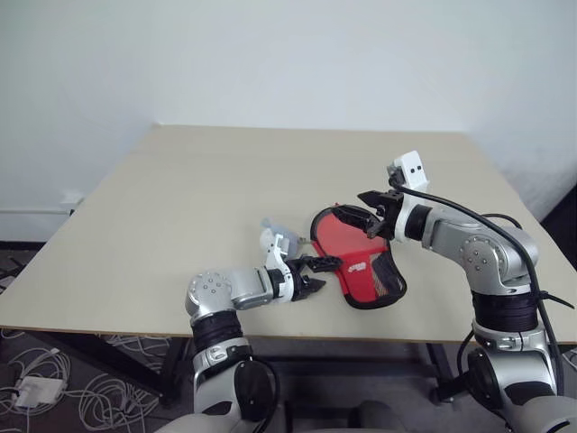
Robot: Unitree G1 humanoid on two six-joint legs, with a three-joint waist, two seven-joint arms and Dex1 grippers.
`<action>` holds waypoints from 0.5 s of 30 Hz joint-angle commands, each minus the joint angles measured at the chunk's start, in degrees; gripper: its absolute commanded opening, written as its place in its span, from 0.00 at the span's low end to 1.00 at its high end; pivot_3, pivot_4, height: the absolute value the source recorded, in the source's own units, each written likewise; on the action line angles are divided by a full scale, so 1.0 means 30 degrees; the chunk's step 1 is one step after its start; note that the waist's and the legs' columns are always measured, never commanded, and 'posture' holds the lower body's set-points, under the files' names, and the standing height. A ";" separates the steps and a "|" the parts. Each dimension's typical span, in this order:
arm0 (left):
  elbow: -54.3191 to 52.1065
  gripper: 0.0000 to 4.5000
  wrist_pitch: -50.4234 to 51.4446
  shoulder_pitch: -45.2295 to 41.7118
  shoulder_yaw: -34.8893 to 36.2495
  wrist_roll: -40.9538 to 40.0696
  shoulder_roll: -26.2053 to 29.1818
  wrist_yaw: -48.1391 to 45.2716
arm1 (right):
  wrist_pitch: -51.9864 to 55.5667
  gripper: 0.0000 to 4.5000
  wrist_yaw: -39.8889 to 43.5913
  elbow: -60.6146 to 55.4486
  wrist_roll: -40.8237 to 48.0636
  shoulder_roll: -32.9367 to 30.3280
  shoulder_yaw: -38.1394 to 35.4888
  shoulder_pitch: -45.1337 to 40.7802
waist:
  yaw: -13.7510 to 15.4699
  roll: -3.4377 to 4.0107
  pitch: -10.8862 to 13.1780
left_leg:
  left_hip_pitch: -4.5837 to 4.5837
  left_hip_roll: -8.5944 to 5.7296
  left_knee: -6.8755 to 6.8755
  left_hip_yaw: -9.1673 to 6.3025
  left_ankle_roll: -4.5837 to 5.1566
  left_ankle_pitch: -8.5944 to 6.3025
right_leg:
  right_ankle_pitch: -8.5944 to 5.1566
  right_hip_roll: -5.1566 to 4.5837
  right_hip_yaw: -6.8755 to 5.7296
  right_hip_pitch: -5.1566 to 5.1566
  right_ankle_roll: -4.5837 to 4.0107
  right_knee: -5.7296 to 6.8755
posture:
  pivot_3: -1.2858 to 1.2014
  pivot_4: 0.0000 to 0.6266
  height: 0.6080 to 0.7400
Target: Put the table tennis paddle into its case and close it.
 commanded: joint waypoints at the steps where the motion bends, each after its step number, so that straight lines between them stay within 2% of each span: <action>1: 0.0889 0.99 0.0032 -0.1343 -0.0144 0.0298 -0.1084 0.0386 | 0.0007 1.00 -0.0268 -0.0957 0.0304 0.0164 -0.0235 -0.0064 | 0.0001 -0.0001 0.0002 | -0.0006 0.0000 0.0000 -0.0001 0.0000 0.0000 | -0.0001 0.0000 -0.0001 -0.0002 0.0000 0.0000 | 0.52 0.00 1.00; 15: 0.1209 0.99 0.0474 -0.1318 -0.0666 -0.1182 -0.0972 0.0704 | 0.0200 1.00 -0.0558 -0.1142 0.0536 0.0373 -0.0205 0.0105 | -0.0006 -0.0004 0.0008 | -0.0094 0.0000 -0.0039 0.0002 0.0000 0.0002 | 0.0000 0.0000 0.0000 -0.0064 0.0002 0.0000 | 0.52 0.00 1.00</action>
